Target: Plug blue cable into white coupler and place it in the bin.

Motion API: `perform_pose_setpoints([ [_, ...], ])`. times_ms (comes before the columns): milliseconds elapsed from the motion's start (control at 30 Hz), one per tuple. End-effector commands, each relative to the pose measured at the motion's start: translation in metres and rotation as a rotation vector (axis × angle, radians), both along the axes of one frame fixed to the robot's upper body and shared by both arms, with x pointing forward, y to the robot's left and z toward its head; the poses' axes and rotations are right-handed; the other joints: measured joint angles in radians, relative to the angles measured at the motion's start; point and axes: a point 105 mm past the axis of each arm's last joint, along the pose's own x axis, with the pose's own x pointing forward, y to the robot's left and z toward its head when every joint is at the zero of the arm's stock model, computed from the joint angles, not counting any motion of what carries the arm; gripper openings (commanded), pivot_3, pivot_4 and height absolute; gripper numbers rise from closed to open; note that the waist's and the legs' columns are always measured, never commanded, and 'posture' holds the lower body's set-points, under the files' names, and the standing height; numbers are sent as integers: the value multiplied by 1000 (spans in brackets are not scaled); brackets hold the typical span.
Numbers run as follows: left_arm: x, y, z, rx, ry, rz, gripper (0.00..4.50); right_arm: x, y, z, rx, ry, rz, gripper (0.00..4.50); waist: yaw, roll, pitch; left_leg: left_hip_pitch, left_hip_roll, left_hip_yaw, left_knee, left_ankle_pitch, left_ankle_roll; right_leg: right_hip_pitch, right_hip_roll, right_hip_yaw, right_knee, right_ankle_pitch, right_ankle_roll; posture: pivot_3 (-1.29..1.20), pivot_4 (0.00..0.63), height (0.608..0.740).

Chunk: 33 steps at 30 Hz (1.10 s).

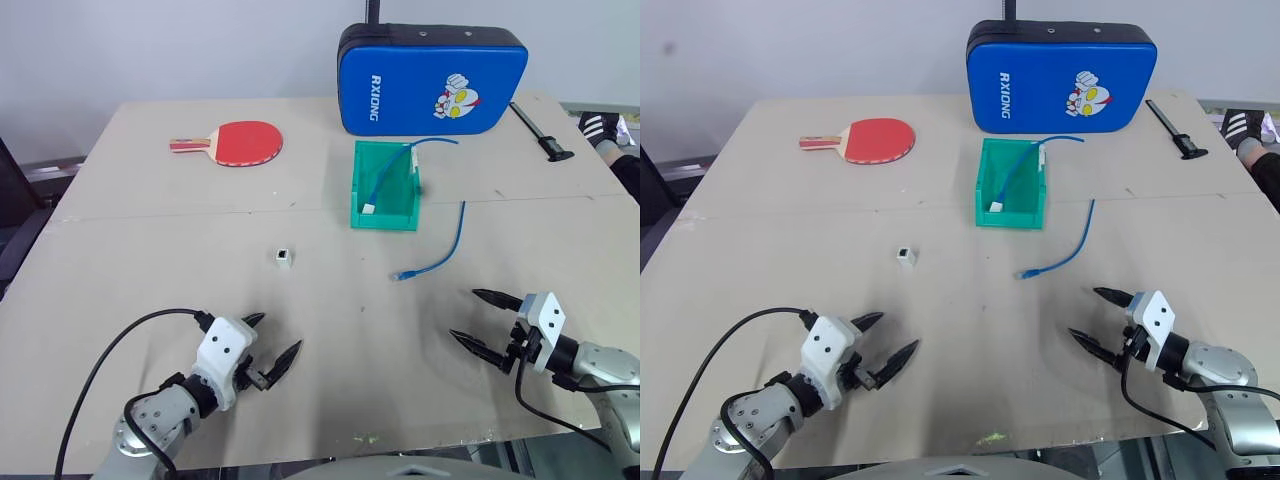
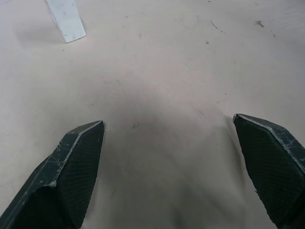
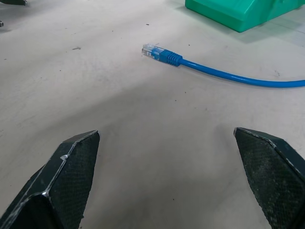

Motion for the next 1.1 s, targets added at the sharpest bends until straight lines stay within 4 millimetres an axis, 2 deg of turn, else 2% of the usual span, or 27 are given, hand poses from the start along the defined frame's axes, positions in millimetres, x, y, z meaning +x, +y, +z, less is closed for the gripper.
perform_pose_setpoints([
  [33, 1, -1, 5, -11, -19, -19, 4426, 2, -7, 7, 8, -7, -25, 4447, 0, 0, 0, 0, 0, 0, 0, 0, 0, 0, 0, 0, 0, 0, 0, 0, 150, 740],
  [167, 3, -2, 8, -21, -26, -37, 4426, 0, -7, 5, 23, 45, -18, 4447, 0, 0, 0, 0, 0, 0, 0, 0, 0, 0, 0, -1, 0, 0, 0, 0, 150, 740],
  [567, 4, -3, 10, -12, -29, -63, 4426, 0, -5, 5, 26, 58, -16, 4447, 0, 0, 0, 0, 0, 0, 0, 0, 0, 0, 0, -1, 0, 0, 0, 0, 150, 740],
  [733, 10, -10, 13, -5, -36, -125, 4426, -2, -6, 7, 32, 51, -21, 4447, 1, 0, 0, 1, 0, 0, 0, 0, 0, 0, 1, -2, 1, 0, 0, 0, 150, 740],
  [800, 17, -15, 15, -10, -47, -152, 4426, -5, -6, 12, 46, 29, -12, 4447, 3, 0, 0, 1, 0, 0, 0, 0, 0, 0, 1, -2, 1, 0, 0, 0, 150, 740],
  [1000, 45, -46, 24, -103, -27, -316, 4426, -12, -7, 35, 118, -90, -21, 4447, 2, 0, 0, 1, 0, 0, 2, 1, -1, 2, 2, -2, 2, 1, 1, 0, 150, 740],
  [1100, 66, -72, 24, -107, -18, -409, 4426, -21, -9, 37, 135, -91, -49, 4447, 8, 0, 0, 1, -1, 0, 2, 3, -4, 2, 2, -2, 2, 1, 1, 0, 150, 740],
])
